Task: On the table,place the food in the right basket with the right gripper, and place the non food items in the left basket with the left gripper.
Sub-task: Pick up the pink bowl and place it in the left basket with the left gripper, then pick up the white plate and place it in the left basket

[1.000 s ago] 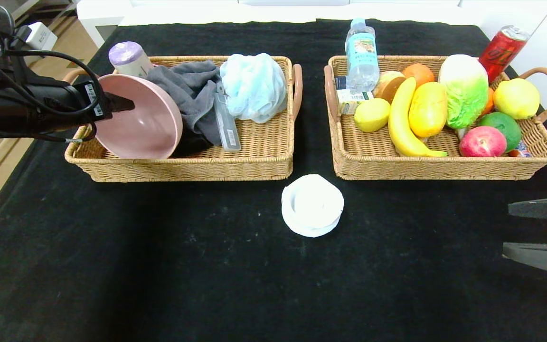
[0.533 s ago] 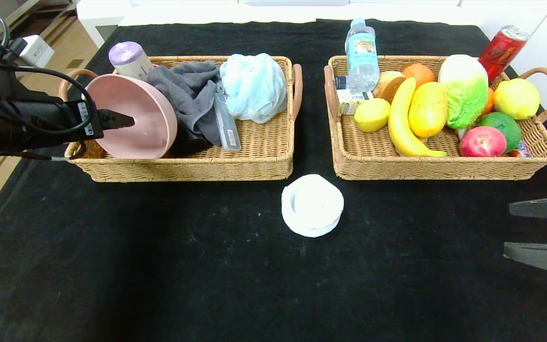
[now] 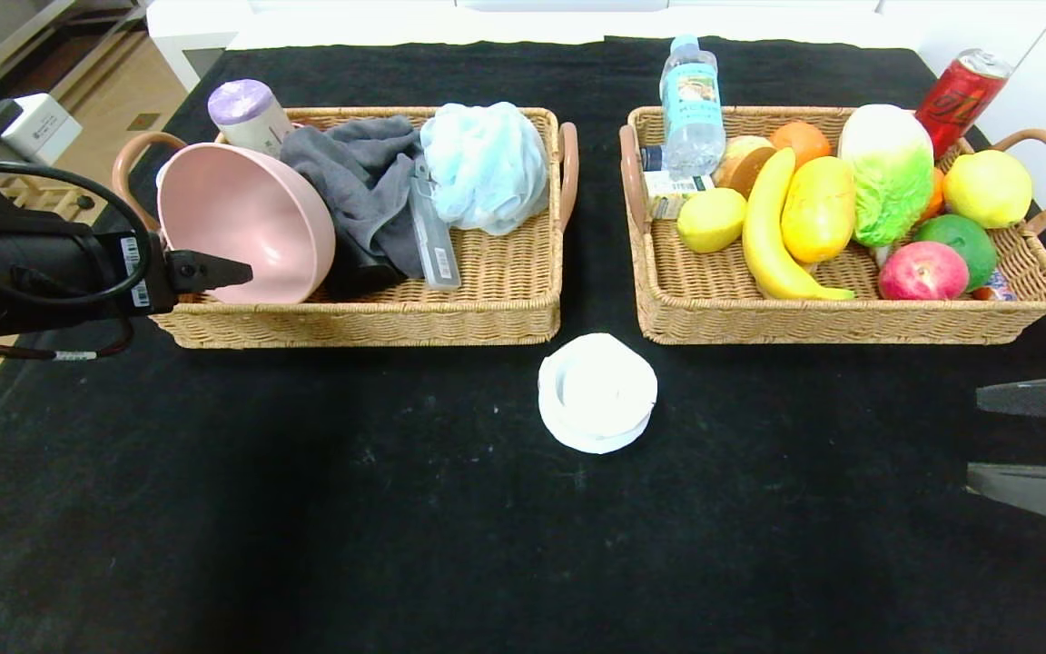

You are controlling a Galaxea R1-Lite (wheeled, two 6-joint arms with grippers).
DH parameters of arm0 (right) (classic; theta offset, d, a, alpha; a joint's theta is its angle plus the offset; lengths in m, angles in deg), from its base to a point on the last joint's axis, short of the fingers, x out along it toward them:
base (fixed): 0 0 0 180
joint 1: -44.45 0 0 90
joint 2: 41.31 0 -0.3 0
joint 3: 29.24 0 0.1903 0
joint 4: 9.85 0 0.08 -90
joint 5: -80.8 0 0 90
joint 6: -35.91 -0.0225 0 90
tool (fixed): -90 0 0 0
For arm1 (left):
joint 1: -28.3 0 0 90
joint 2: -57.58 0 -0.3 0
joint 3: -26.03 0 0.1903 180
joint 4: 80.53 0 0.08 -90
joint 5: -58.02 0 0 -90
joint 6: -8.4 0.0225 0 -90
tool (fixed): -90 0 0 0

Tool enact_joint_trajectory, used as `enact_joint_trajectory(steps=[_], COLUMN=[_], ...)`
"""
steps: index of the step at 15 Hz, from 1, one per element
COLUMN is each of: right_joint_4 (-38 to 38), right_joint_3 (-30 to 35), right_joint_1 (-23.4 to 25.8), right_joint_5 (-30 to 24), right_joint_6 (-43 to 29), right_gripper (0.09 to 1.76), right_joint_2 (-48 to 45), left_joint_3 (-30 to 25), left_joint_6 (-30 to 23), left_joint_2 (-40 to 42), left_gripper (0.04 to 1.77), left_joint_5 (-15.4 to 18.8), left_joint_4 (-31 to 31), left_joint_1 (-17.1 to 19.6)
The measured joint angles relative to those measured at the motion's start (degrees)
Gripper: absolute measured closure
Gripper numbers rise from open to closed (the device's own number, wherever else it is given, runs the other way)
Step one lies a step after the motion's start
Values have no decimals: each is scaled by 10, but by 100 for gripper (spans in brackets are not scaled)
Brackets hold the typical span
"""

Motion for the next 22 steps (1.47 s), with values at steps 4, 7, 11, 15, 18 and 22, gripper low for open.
enact_joint_trajectory(steps=[4,7,11,15,18,22], right_joint_4=[0,0,0,0,0,0], right_joint_3=[0,0,0,1,1,0], right_joint_1=[0,0,0,0,0,0], right_joint_5=[0,0,0,0,0,0], right_joint_6=[0,0,0,0,0,0], right_gripper=[14,14,14,14,14,14], right_joint_2=[0,0,1,3,4,4], left_joint_3=[-22,-25,-31,-23,4,68], left_joint_6=[-1,-4,-6,-7,-40,-109], left_joint_2=[23,34,37,35,22,-19], left_gripper=[14,13,12,11,11,10], left_joint_5=[-2,-3,-33,-81,-103,-115], left_joint_4=[25,51,53,87,152,238], left_joint_1=[-48,-93,-155,-235,-297,-346])
